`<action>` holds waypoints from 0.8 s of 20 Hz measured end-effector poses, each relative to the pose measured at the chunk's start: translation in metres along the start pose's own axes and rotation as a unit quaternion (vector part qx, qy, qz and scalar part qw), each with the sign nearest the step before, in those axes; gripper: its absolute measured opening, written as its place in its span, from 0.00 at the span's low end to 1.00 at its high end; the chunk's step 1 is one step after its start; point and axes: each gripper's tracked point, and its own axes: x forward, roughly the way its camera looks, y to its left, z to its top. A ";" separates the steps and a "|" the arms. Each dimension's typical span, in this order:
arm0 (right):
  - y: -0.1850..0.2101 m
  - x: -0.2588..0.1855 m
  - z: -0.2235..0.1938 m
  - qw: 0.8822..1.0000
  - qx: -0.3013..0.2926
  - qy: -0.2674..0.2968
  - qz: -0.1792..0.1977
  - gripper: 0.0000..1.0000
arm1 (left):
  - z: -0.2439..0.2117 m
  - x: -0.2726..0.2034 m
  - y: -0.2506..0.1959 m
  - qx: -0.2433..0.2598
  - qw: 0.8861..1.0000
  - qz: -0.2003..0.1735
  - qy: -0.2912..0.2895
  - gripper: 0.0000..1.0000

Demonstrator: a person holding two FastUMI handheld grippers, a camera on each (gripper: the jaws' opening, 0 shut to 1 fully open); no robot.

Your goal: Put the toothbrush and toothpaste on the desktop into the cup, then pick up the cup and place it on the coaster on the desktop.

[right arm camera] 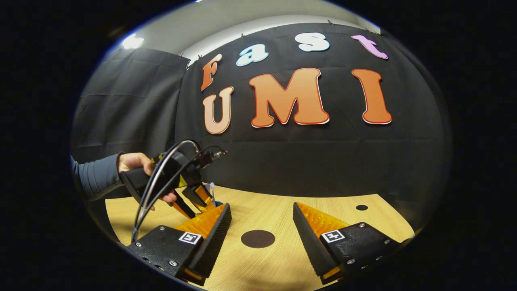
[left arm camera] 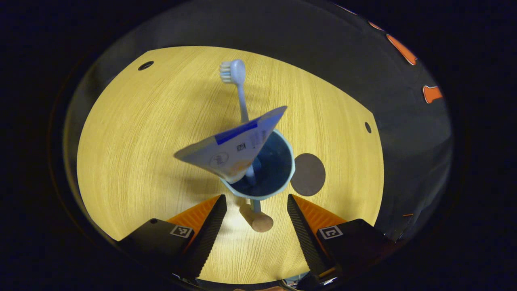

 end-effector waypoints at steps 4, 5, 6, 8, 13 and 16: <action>-0.006 -0.013 -0.009 1.000 0.000 0.006 -0.008 0.92 | 0.002 0.012 0.006 -0.030 0.999 0.029 0.006 0.84; -0.007 -0.014 -0.012 1.000 0.003 0.010 -0.010 0.92 | -0.002 0.016 0.004 -0.041 0.999 0.033 0.013 0.79; -0.009 -0.015 -0.015 1.000 0.006 0.013 -0.012 0.93 | -0.002 0.016 0.003 -0.050 0.998 0.036 0.019 0.67; -0.011 -0.018 -0.018 1.000 0.011 0.017 -0.015 0.93 | 0.001 0.019 0.005 -0.059 0.997 0.041 0.020 0.52; -0.012 -0.022 -0.020 0.999 0.026 0.017 -0.019 0.93 | 0.018 0.026 0.002 -0.051 0.998 0.046 0.014 0.45; -0.013 -0.026 -0.021 0.999 0.027 0.016 -0.021 0.93 | 0.037 0.031 0.002 -0.026 0.998 0.050 0.007 0.45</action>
